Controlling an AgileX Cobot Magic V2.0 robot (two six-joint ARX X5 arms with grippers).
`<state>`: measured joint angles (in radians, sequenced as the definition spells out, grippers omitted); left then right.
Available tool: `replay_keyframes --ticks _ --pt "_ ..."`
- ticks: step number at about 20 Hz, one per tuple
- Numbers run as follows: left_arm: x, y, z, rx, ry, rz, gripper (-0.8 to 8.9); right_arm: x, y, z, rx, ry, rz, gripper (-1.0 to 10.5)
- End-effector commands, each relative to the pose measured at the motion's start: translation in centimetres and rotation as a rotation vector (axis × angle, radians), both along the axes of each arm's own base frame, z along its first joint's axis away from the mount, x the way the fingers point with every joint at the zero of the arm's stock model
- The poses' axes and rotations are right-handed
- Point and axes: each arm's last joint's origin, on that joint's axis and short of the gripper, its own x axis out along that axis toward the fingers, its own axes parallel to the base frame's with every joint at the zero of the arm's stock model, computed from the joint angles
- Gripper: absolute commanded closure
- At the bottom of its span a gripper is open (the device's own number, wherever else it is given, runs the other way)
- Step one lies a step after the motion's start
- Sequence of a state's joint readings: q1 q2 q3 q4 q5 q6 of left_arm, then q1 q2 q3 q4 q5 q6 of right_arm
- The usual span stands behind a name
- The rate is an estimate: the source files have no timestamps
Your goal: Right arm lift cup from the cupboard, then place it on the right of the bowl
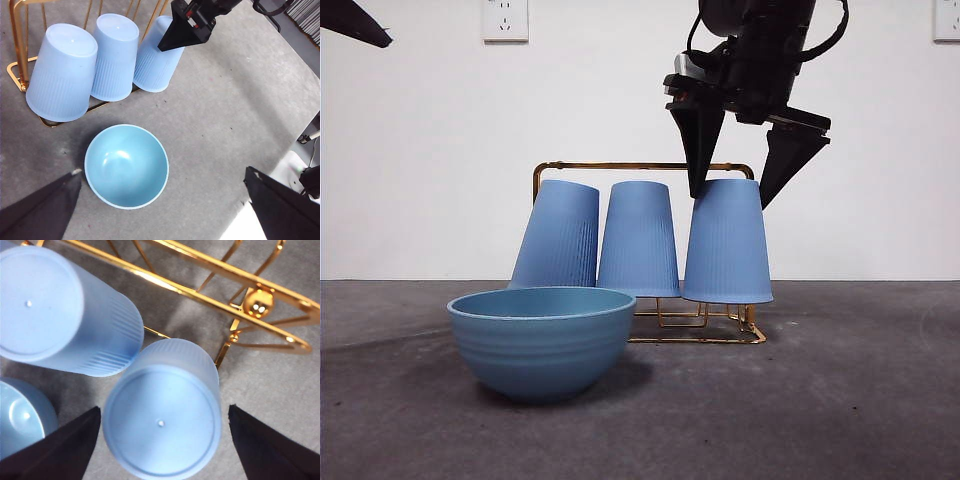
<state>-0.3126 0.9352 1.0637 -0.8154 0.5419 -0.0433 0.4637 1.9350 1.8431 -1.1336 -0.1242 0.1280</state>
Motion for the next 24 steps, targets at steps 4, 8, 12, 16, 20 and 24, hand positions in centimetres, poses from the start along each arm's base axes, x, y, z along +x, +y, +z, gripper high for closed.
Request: replay_keyframes --ticks 4,8,12,16,20,24 --pt "-0.1 -0.4 0.6 -0.004 -0.030 -0.032 2.91 0.3 0.5 0.0 0.002 -0.006 0.007 6.5" --pt "-0.1 -0.4 0.7 -0.004 -0.031 -0.034 2.91 0.3 0.5 0.0 0.004 0.000 -0.008 7.5" --pt "0.0 -0.4 0.7 -0.005 -0.034 -0.034 2.91 -0.1 0.3 1.1 0.016 -0.022 -0.010 7.5" --pt "0.7 -0.7 0.3 -0.002 -0.023 -0.034 2.91 -1.2 -0.3 3.2 0.041 -0.070 -0.010 7.5" --pt "1.8 -1.1 -0.4 0.012 0.019 -0.034 2.91 -2.5 -1.0 5.4 0.070 -0.126 -0.009 7.5" --pt "3.1 -1.5 -1.3 0.025 0.059 -0.035 2.91 -3.8 -1.7 7.4 0.085 -0.181 -0.014 7.5"
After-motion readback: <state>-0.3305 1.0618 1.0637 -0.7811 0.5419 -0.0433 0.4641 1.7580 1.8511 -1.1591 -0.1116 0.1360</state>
